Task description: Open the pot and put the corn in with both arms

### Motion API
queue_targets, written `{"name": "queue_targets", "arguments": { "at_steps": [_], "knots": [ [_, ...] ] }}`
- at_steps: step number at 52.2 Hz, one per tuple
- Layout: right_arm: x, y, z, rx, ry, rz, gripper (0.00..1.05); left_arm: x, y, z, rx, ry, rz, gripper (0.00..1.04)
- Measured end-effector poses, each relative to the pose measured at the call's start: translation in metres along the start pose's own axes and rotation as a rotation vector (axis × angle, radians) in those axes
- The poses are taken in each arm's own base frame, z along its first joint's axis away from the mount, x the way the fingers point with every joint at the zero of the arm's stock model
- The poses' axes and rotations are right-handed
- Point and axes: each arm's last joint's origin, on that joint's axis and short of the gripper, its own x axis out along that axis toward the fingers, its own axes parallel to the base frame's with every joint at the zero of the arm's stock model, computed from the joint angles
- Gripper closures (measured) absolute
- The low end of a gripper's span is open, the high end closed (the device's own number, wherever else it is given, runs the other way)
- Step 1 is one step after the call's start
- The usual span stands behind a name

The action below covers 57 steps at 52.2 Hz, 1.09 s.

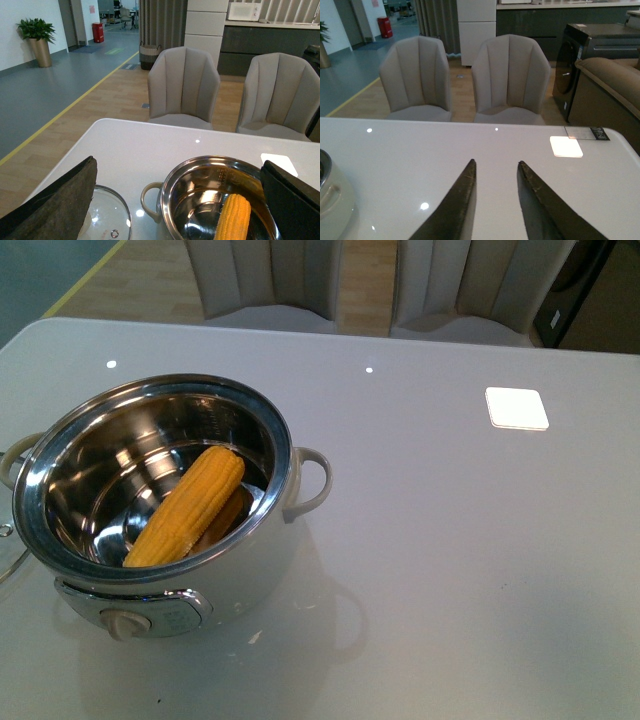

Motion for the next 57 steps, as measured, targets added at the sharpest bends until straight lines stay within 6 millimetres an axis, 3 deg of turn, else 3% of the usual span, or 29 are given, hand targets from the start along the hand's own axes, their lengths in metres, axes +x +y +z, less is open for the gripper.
{"name": "queue_targets", "arguments": {
  "at_steps": [6,13,21,57],
  "knots": [
    [0.0000,0.0000,0.0000,0.000,0.000,0.000,0.57,0.0000,0.0000,0.0000,0.000,0.000,0.000,0.07],
    [0.0000,0.0000,0.0000,0.000,0.000,0.000,0.29,0.0000,0.0000,0.0000,0.000,0.000,0.000,0.07],
    [0.0000,0.0000,0.0000,0.000,0.000,0.000,0.07,0.0000,0.0000,0.0000,0.000,0.000,0.000,0.07],
    [0.0000,0.0000,0.0000,0.000,0.000,0.000,0.09,0.0000,0.0000,0.0000,0.000,0.000,0.000,0.07]
  ]
}}
